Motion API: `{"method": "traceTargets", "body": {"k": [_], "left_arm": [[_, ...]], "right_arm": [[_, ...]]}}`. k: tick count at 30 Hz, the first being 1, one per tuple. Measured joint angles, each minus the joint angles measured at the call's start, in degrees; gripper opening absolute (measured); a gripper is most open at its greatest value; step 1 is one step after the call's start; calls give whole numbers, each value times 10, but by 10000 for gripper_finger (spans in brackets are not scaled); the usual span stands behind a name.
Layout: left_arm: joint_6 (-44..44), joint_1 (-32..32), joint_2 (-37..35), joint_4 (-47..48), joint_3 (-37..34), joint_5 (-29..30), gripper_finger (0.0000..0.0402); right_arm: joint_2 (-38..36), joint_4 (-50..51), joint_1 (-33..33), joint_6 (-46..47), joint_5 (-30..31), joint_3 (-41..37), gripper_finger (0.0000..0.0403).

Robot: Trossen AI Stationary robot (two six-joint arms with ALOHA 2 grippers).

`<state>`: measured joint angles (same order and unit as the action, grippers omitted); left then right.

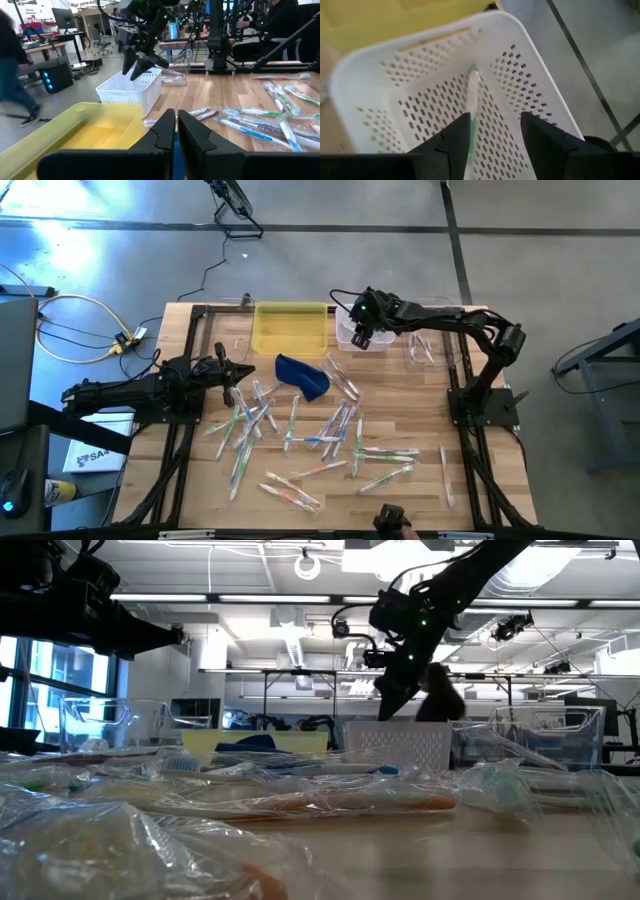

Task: Pick & Place Toothbrushes
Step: Put the orange toothbrush into left transparent bin

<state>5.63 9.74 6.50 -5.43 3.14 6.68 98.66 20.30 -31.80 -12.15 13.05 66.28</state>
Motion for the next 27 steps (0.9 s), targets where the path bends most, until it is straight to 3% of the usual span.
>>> {"method": "traceTargets", "body": {"k": [10,27], "left_arm": [[0,0,0,0,0,0,17],[1,0,0,11,0,0,17]], "right_arm": [[-74,2,47,5,5,0,140],[-229,-32,208,212,-11,0,43]]}}
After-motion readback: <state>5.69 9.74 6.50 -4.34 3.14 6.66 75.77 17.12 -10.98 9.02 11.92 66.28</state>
